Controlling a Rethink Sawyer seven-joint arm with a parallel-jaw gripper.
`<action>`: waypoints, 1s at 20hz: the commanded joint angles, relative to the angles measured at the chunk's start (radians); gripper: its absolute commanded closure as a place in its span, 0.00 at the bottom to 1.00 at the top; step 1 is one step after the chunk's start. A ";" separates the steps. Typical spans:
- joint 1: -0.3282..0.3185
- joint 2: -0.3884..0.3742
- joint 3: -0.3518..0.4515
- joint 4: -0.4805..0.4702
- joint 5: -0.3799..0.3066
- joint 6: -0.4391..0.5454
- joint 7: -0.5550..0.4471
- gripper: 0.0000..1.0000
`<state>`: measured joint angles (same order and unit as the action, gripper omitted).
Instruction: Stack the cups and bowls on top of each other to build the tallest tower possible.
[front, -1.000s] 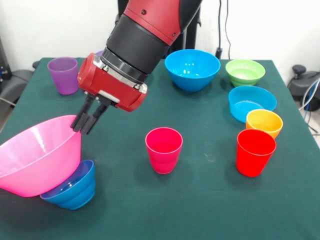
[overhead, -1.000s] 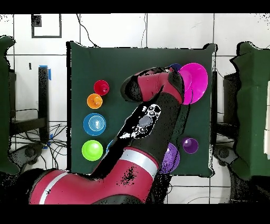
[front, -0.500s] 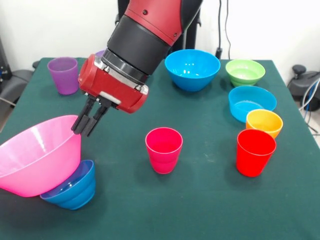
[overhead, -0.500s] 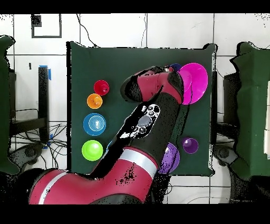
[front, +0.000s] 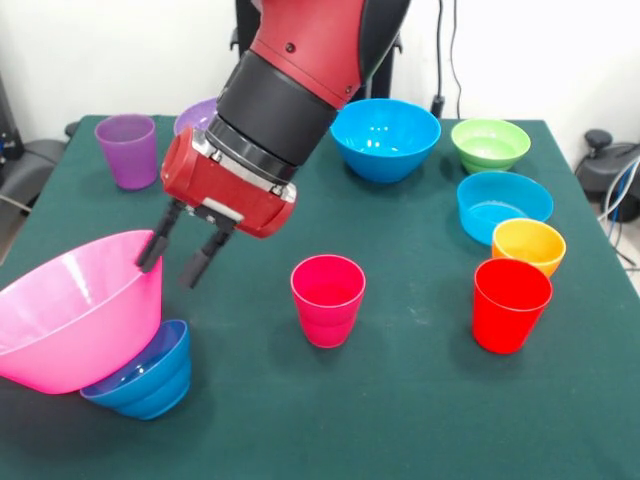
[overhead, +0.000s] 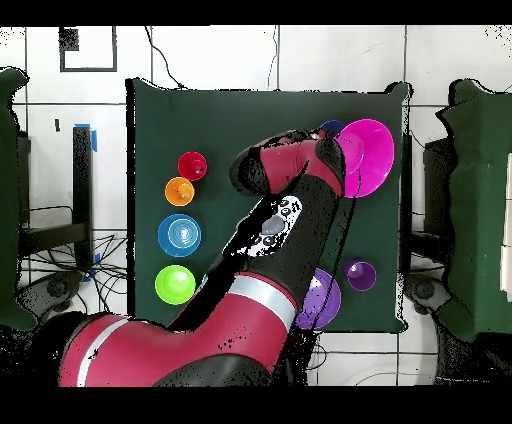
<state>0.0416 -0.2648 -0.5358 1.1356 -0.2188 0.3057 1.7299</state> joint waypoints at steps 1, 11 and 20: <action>0.011 0.042 0.089 -0.019 0.007 0.060 0.100 0.00; -0.001 0.034 0.114 -0.016 0.005 0.125 0.046 0.00; -0.038 0.016 0.147 0.002 -0.007 0.115 0.001 0.00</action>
<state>0.0340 -0.2432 -0.5338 1.1354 -0.2193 0.3058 1.7299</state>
